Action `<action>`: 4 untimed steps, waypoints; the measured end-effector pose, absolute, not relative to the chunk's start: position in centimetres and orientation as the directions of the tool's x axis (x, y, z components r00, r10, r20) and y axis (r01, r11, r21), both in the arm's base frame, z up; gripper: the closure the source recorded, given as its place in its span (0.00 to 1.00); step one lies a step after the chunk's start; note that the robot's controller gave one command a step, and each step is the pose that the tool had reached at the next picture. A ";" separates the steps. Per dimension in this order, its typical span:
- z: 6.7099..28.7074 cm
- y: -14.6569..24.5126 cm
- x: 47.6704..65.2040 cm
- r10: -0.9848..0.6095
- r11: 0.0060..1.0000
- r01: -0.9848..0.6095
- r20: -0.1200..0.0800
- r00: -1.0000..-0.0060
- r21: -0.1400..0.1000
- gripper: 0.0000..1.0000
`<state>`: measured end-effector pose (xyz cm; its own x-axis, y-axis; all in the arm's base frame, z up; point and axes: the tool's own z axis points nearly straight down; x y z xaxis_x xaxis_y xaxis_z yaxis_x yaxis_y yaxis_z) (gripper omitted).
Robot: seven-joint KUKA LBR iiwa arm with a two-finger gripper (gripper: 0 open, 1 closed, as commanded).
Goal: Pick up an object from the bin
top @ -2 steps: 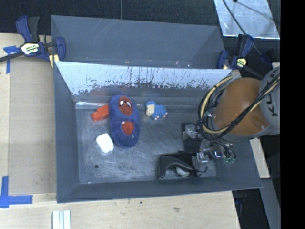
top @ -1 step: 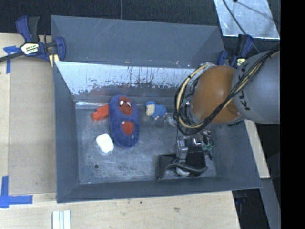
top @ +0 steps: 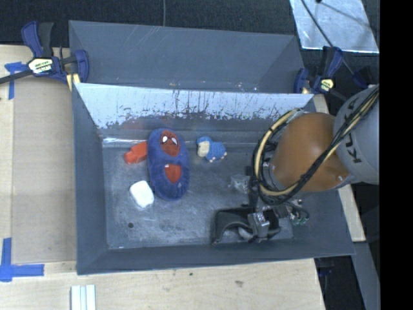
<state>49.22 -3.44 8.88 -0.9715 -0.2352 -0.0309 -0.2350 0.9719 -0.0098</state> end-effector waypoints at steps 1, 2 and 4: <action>7.7 4.6 51.5 -0.197 0.980 -0.197 -0.011 -0.980 0.005 0.00; 7.4 1.2 61.3 0.035 0.999 0.035 0.011 -0.999 0.003 0.00; 7.2 -9.3 61.7 0.070 0.998 0.070 -0.005 -0.998 -0.001 1.00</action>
Offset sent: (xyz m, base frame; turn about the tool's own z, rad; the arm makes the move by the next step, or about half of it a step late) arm 0.0185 0.0735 -0.0177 0.0450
